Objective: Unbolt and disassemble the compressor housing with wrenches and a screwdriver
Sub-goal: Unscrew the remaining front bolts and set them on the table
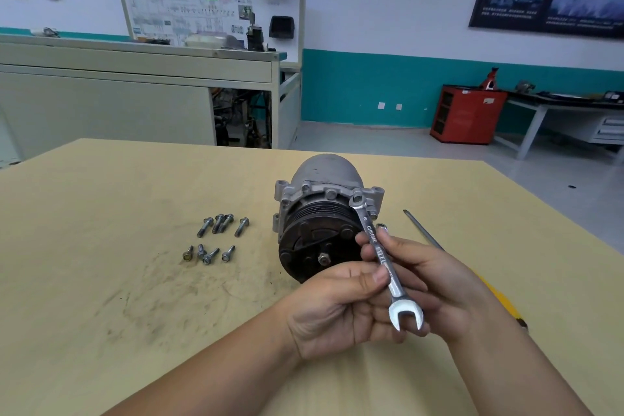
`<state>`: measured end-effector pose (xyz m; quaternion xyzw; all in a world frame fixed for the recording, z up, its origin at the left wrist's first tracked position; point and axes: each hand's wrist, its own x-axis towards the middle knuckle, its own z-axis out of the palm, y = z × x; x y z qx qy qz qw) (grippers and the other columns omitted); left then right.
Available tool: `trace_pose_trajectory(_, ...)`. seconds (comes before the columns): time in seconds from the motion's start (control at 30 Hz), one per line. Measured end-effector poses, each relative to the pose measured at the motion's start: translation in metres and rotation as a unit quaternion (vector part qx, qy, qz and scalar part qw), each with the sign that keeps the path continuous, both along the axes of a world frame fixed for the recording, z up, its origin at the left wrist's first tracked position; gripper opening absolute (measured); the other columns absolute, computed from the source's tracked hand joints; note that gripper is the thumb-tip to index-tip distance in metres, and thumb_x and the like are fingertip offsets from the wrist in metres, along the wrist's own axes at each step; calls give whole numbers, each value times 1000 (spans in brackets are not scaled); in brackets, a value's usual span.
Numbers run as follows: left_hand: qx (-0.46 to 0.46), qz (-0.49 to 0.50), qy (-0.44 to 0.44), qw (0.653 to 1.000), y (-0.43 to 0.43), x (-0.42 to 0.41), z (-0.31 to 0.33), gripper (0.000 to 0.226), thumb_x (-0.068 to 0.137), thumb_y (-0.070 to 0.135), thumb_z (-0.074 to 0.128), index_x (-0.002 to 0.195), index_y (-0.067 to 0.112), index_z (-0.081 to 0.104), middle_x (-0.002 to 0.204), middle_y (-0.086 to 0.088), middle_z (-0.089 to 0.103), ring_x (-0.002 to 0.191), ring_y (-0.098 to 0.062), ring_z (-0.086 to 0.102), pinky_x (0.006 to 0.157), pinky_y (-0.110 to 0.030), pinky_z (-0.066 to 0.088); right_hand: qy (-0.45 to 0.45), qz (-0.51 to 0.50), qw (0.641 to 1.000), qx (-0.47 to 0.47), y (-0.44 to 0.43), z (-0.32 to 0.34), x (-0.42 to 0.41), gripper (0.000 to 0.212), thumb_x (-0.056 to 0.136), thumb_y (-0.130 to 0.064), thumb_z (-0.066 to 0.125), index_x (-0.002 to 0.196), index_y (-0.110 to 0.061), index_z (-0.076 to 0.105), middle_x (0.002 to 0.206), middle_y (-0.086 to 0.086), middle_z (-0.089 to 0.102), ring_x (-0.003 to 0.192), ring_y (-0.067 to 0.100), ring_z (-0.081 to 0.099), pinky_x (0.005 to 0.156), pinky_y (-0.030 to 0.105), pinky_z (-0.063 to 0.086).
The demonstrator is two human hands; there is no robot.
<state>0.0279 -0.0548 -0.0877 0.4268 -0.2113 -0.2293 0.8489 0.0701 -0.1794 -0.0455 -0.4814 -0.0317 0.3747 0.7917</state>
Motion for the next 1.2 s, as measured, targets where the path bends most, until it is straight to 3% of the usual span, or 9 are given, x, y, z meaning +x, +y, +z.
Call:
trace_pose_trajectory(0.23,-19,9,8,1000,-4,-3,1,29,88,37,59,103,16,72,97,0,74,78,-9,70,75,-23,54,64,-11,997,30,4,0,2,22,69,-25,62,72,-4,64,55,2,59,41,11,58,42,18,49)
trace_pose_trajectory(0.37,-26,13,5,1000,-4,-4,3,30,85,40,63,100,16,72,91,-2,75,73,-13,72,71,-23,56,82,-3,994,74,4,9,-1,29,54,-25,78,65,-3,62,49,2,55,31,11,51,33,9,36)
trace_pose_trajectory(0.47,-40,24,2,999,0,-4,6,37,77,47,71,94,15,74,87,-2,75,69,-12,72,67,-22,55,34,3,999,36,9,16,-3,25,60,-30,69,57,-8,58,38,-1,44,23,8,39,29,7,27)
trace_pose_trajectory(0.6,-54,31,-1,998,7,-5,9,37,71,51,74,80,15,76,73,-1,74,61,-9,70,61,-19,53,-87,11,994,-73,22,14,-10,49,72,-36,59,33,-11,41,27,2,30,19,13,32,27,13,28)
trace_pose_trajectory(0.7,-54,31,7,998,9,-6,11,33,73,47,74,75,14,75,68,-2,73,59,-8,69,56,-18,52,-123,-61,987,-84,25,8,-9,42,77,-28,64,41,-11,52,34,5,39,27,17,40,31,17,34)
trace_pose_trajectory(0.8,-59,17,12,998,14,-7,15,29,79,40,71,82,12,75,73,-4,74,61,-8,69,60,-18,53,-85,-33,995,-30,24,9,-12,25,71,-31,64,60,-10,73,62,5,68,49,15,64,43,21,50)
trace_pose_trajectory(0.87,-73,-4,20,997,16,-7,17,25,84,34,67,86,10,74,79,-6,75,64,-9,70,64,-19,53,-52,1,999,8,19,9,-11,30,76,-30,58,70,-9,77,74,5,72,57,14,68,45,22,51)
trace_pose_trajectory(0.93,-76,-16,27,997,18,-6,17,24,87,30,63,89,9,73,82,-7,75,66,-10,70,67,-20,54,-43,11,999,31,15,8,-11,31,77,-26,55,75,-6,77,70,6,70,53,14,66,43,22,50)
trace_pose_trajectory(1.2,-11,-13,8,1000,5,-5,5,21,84,37,64,92,19,72,88,0,75,76,-11,71,69,-20,54,-27,-78,996,-40,15,1,-7,20,61,-27,67,56,-7,65,46,3,55,31,11,50,33,16,42)
